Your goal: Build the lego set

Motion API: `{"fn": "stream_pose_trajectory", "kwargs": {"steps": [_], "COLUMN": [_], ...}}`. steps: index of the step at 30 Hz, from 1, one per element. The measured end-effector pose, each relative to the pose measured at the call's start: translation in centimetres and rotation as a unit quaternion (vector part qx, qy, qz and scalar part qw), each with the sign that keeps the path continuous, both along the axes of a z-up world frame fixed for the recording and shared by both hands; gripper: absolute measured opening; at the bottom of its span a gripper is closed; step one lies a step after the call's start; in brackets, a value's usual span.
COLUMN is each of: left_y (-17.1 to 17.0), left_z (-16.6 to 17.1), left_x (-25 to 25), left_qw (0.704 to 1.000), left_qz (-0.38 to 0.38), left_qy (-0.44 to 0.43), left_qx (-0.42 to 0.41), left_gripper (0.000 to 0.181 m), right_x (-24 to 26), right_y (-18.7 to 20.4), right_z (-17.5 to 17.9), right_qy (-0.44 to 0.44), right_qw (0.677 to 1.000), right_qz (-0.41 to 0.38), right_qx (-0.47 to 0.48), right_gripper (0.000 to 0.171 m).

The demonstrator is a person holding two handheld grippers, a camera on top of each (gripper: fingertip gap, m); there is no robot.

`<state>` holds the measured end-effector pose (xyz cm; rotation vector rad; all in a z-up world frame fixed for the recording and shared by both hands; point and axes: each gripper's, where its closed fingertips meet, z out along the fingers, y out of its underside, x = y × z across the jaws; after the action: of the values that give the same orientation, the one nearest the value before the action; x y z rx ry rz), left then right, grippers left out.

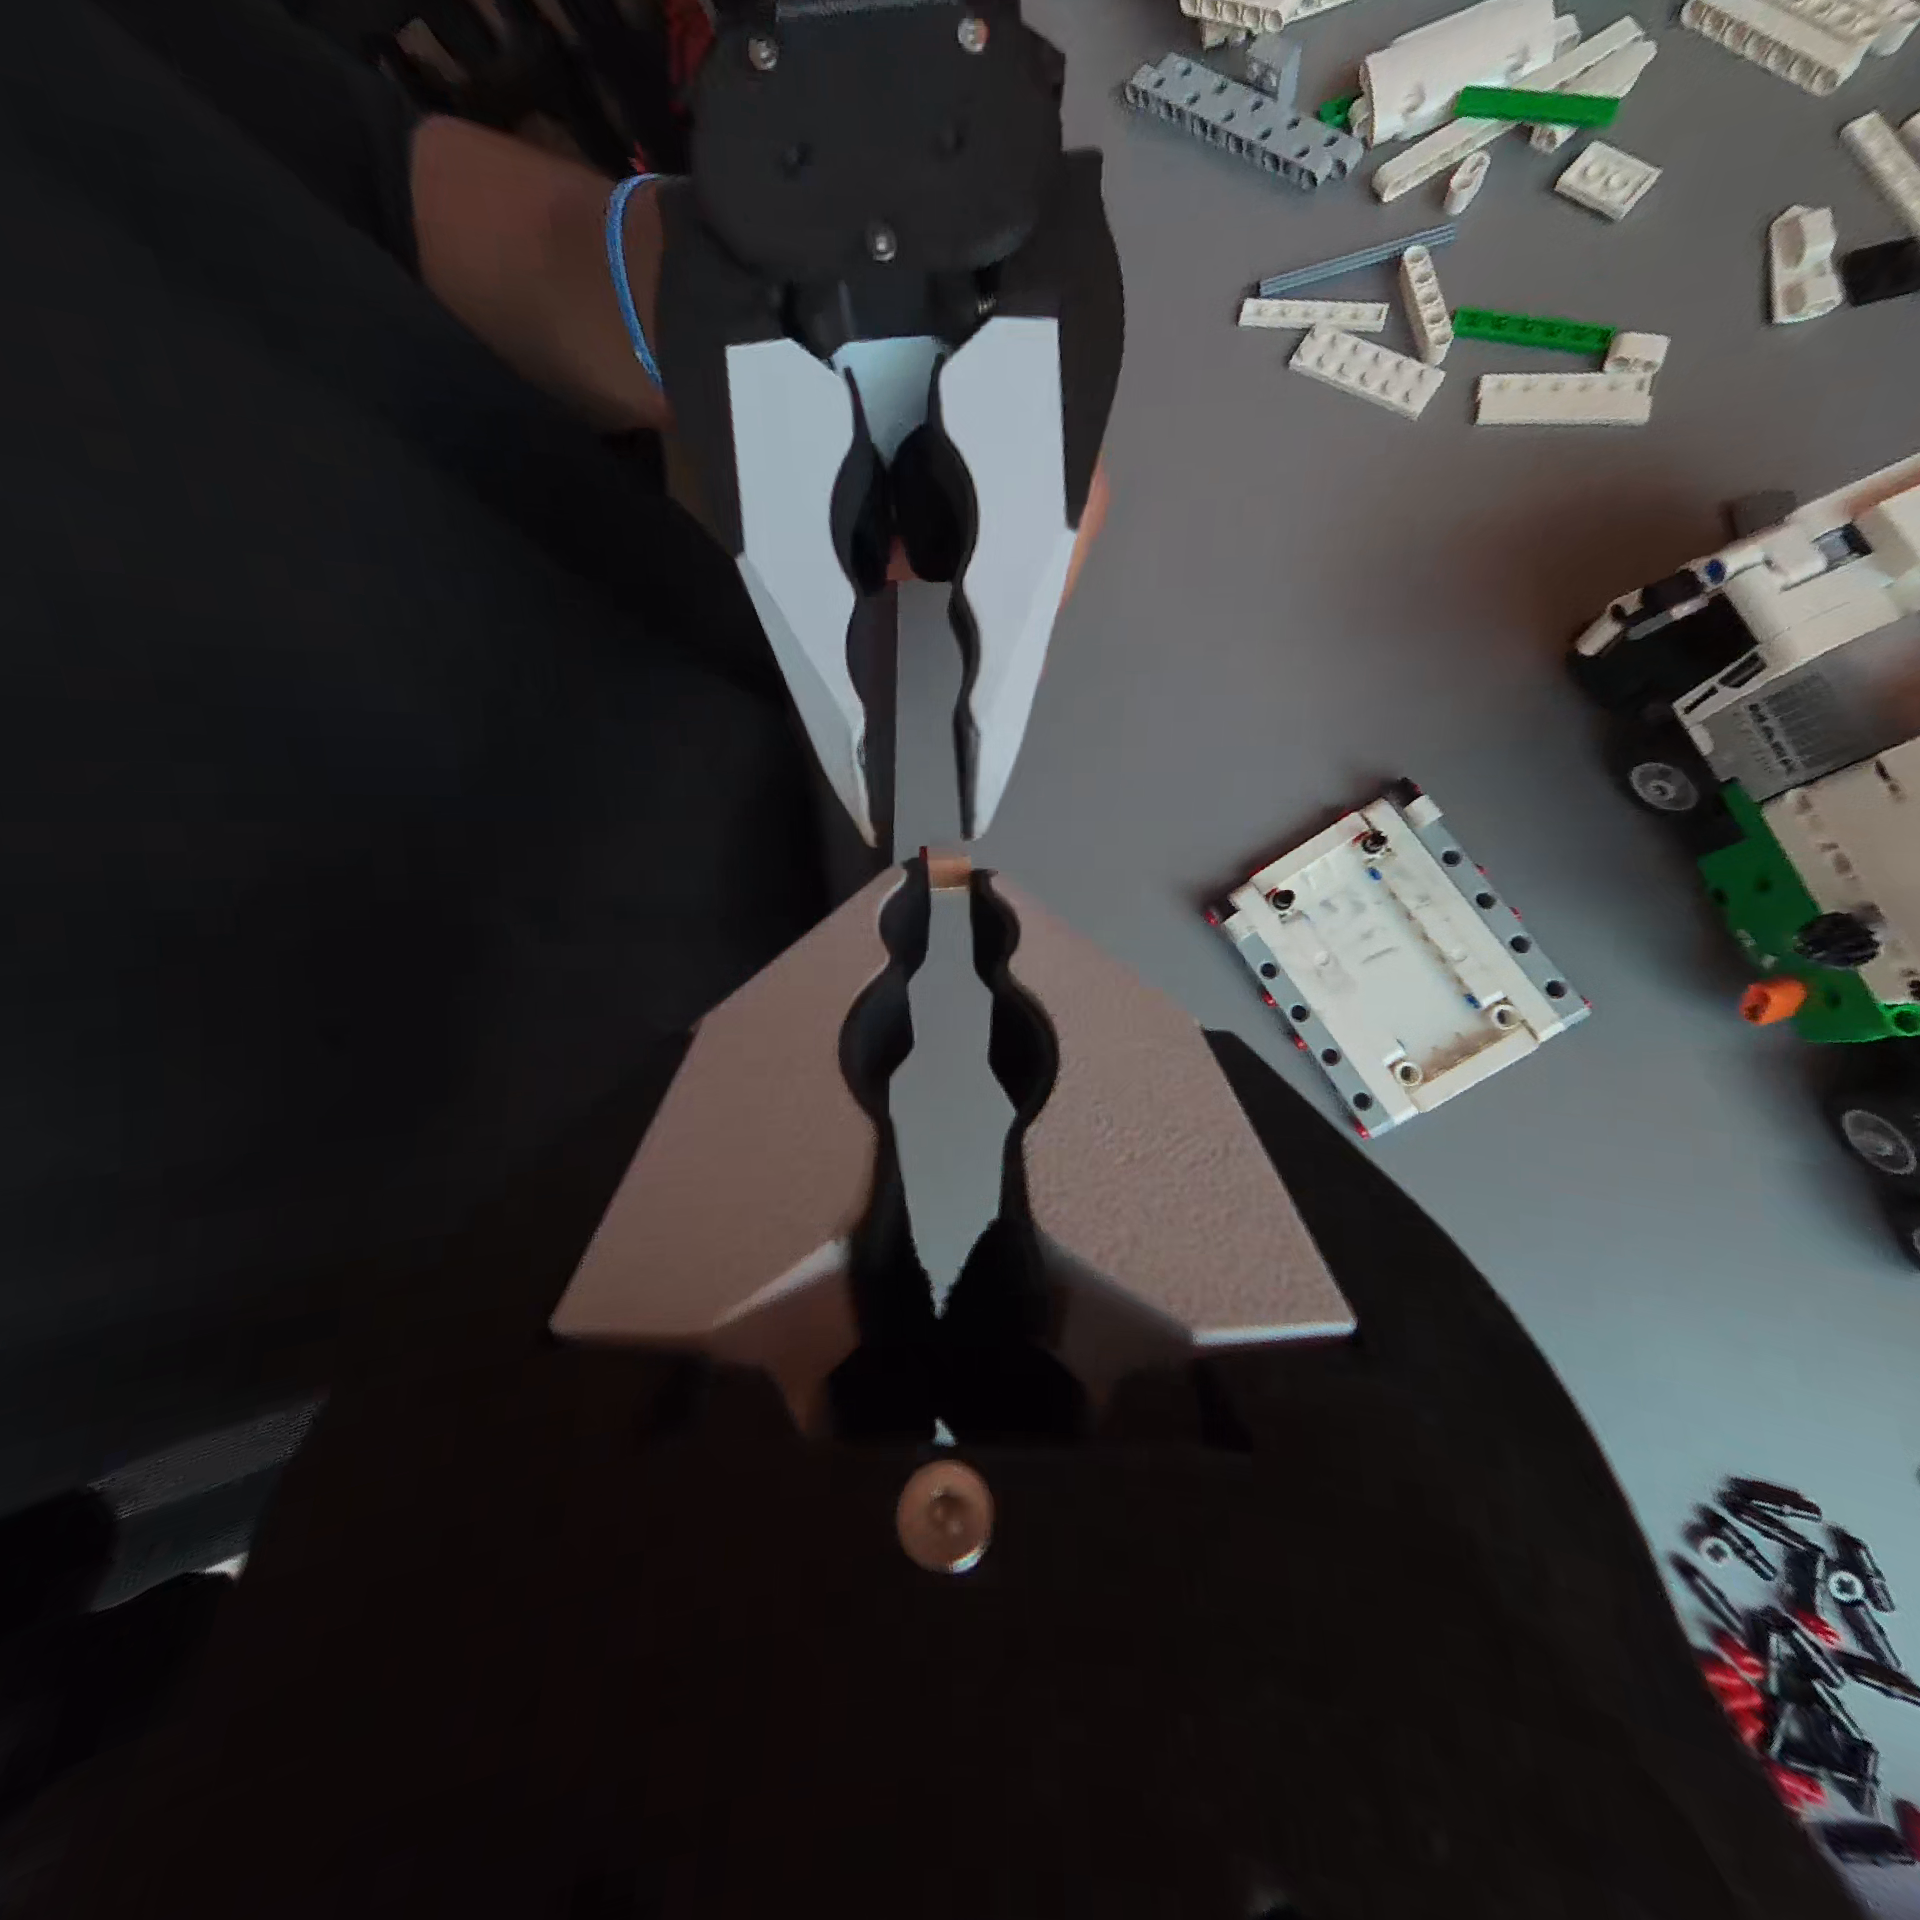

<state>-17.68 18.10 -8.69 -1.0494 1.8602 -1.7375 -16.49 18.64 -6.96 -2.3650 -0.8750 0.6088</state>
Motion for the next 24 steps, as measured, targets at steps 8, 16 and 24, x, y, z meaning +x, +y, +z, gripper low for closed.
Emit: {"fn": "stream_pose_trajectory", "kwargs": {"steps": [8, 16, 24], "left_y": [-1.0, 2.9, 3.1], "left_z": [0.4, 3.8, 3.6], "left_x": [0.7, 1.6, 2.2], "left_qw": [0.999, 0.979, 0.974], "left_qz": [-0.011, 0.044, 0.045], "left_qy": [-0.009, -0.064, -0.083], "left_qx": [-0.033, -0.186, -0.206], "left_gripper": [0.006, 0.006, 0.006], "right_x": [-1.1, 0.7, 0.3], "right_y": [0.2, 1.9, 2.7], "right_z": [1.3, 3.7, 0.3], "right_qy": [0.001, 0.165, 0.196], "right_qw": [1.0, 0.97, 0.965], "right_qz": [0.014, -0.075, -0.083], "right_qx": [0.008, 0.163, 0.154], "right_gripper": [0.006, 0.021, 0.014]}}
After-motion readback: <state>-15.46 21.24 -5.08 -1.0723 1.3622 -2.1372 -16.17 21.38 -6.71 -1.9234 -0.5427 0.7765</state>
